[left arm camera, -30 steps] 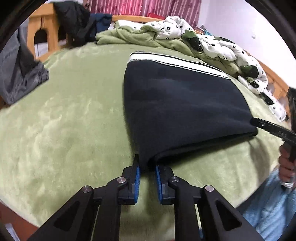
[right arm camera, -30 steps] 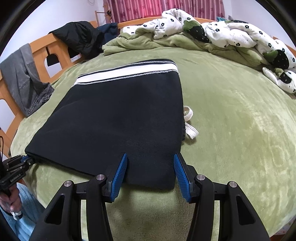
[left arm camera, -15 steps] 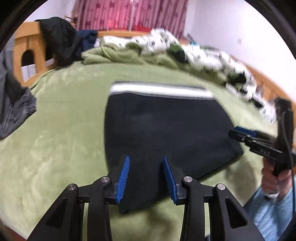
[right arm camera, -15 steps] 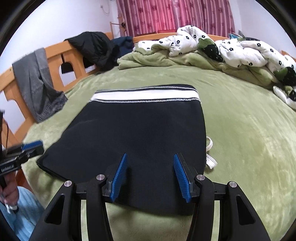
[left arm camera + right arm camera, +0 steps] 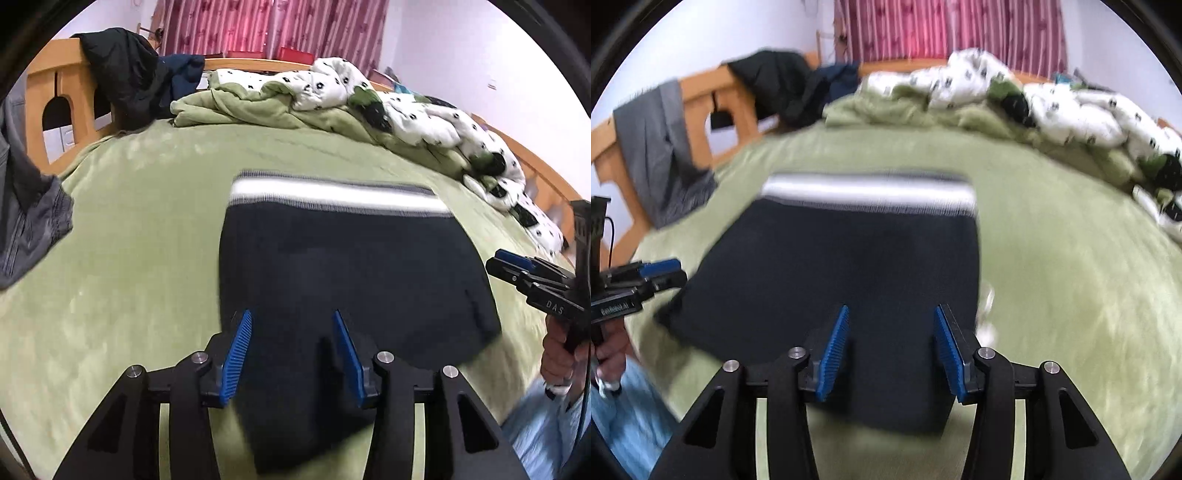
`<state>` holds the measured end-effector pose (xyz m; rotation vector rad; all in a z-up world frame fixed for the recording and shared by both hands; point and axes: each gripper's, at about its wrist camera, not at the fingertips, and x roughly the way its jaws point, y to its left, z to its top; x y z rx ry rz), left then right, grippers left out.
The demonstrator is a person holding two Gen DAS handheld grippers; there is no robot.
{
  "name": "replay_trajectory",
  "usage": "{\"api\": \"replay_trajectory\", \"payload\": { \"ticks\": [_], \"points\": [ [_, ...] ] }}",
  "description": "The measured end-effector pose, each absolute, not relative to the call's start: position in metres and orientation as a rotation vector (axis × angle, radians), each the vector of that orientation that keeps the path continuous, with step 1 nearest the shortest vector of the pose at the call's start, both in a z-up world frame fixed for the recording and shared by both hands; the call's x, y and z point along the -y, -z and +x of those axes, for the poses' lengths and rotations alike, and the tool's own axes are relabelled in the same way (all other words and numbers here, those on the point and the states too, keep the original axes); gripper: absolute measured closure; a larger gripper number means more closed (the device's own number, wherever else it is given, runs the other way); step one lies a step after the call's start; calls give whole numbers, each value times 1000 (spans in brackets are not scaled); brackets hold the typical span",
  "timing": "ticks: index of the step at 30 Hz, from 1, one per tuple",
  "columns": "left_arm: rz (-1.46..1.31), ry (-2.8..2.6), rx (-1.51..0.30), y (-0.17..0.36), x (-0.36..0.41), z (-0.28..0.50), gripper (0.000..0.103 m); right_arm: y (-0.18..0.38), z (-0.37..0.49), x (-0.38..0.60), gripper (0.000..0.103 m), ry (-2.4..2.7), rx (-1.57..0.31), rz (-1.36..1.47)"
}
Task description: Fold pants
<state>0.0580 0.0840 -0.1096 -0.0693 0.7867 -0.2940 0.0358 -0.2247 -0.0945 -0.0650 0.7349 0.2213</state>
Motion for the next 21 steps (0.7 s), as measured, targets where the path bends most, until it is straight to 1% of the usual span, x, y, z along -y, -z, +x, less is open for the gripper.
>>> {"api": "replay_trajectory", "payload": {
  "ticks": [4, 7, 10, 12, 14, 15, 21],
  "points": [
    [-66, 327, -761, 97, -70, 103, 59, 76, 81, 210, 55, -173, -666, -122],
    [-38, 330, -740, 93, -58, 135, 59, 73, 114, 202, 55, -175, -647, -127],
    [-29, 313, -776, 98, -49, 172, 59, 83, 149, 200, 55, -174, -678, -125],
    [-14, 290, -852, 112, -42, 196, 59, 104, 172, 201, 55, -162, -757, -131],
    [-18, 279, -870, 121, -41, 204, 60, 122, 183, 203, 56, -129, -779, -161],
    [-13, 275, -864, 124, -41, 205, 60, 123, 181, 205, 56, -133, -751, -155],
    [-30, 287, -859, 123, -43, 203, 59, 121, 179, 204, 56, -127, -738, -159]
  ]
}}
